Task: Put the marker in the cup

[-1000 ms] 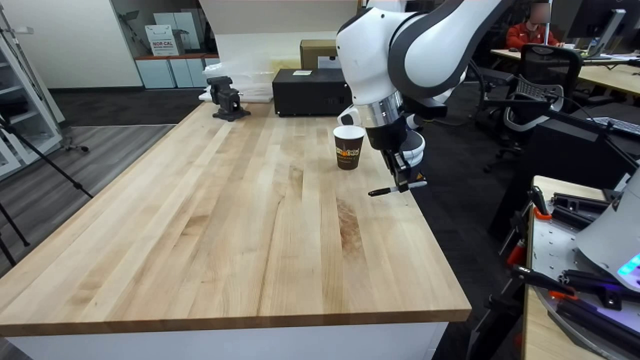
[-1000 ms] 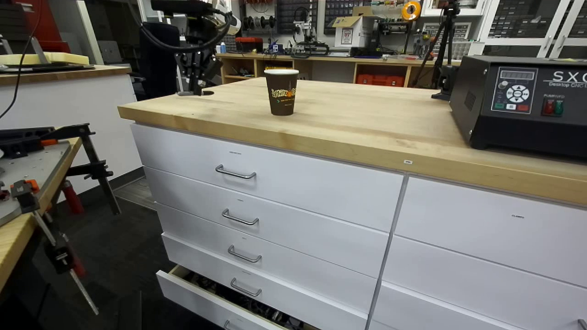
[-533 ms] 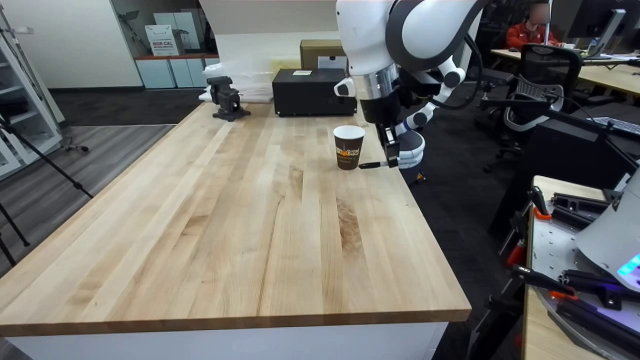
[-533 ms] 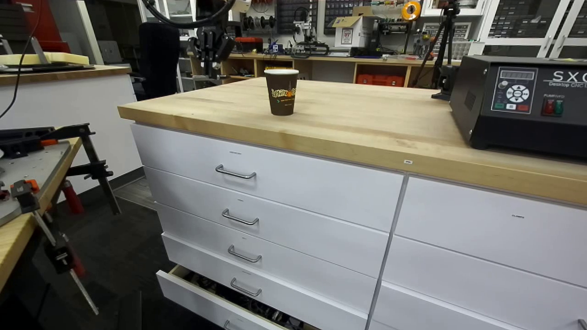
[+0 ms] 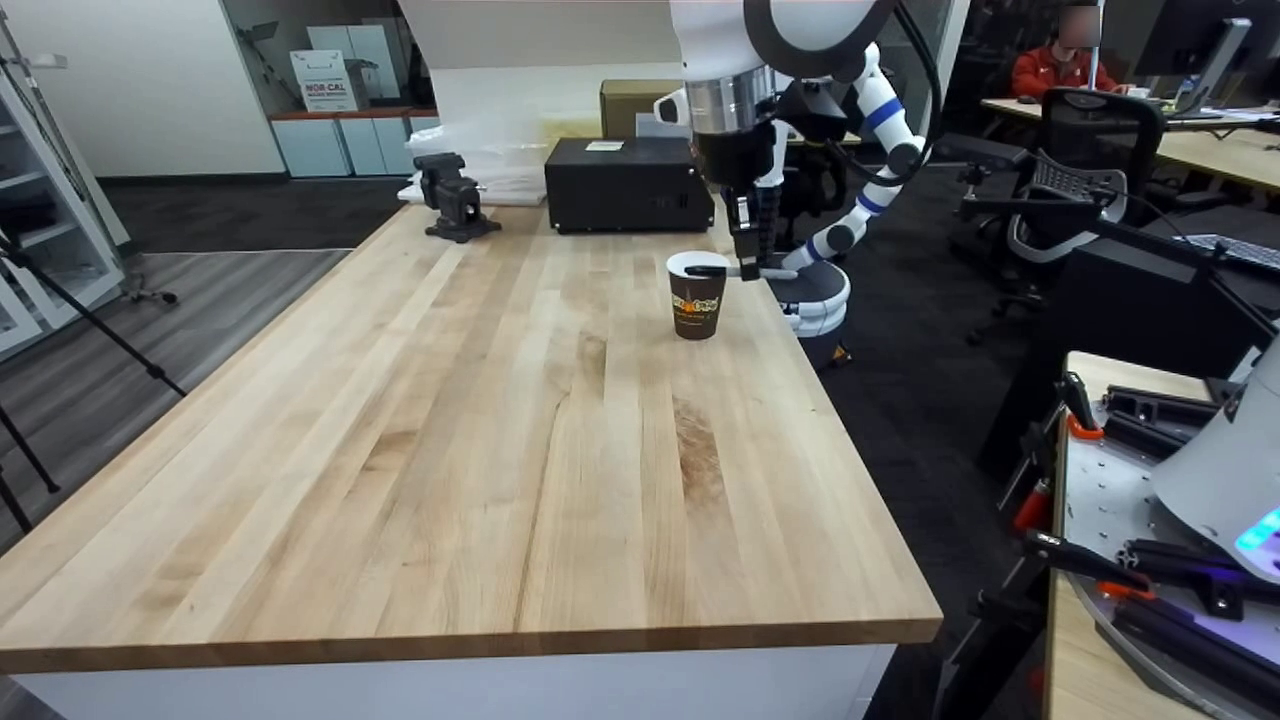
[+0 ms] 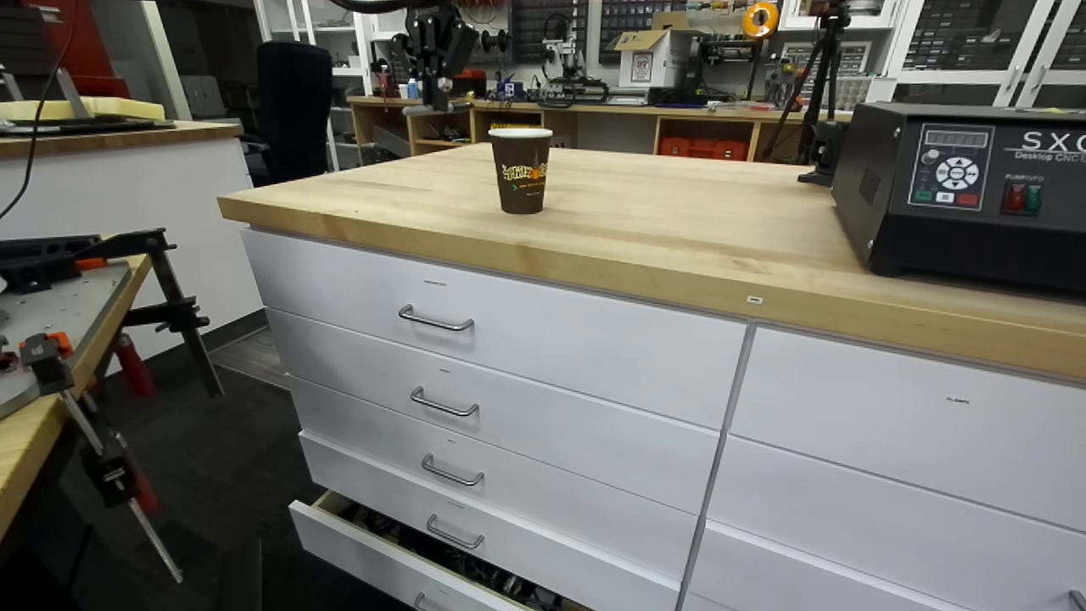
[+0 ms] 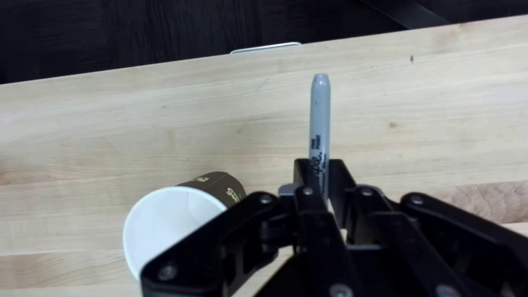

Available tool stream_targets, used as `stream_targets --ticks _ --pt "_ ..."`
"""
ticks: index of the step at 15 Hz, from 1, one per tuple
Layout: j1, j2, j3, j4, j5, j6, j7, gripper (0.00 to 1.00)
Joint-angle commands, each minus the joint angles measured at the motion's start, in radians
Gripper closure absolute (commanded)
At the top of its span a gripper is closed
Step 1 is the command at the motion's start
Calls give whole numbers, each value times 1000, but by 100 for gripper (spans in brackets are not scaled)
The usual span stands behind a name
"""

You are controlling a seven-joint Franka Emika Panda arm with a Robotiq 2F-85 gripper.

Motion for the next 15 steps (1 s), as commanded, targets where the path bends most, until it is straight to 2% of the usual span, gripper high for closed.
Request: stream_targets --ticks 1,9,15 --pt "-1 -8 -8 43 -33 -46 103 94" --pt "-3 31 -32 125 -78 -137 282 94" --pt "-11 97 -40 221 -47 -286 284 94"
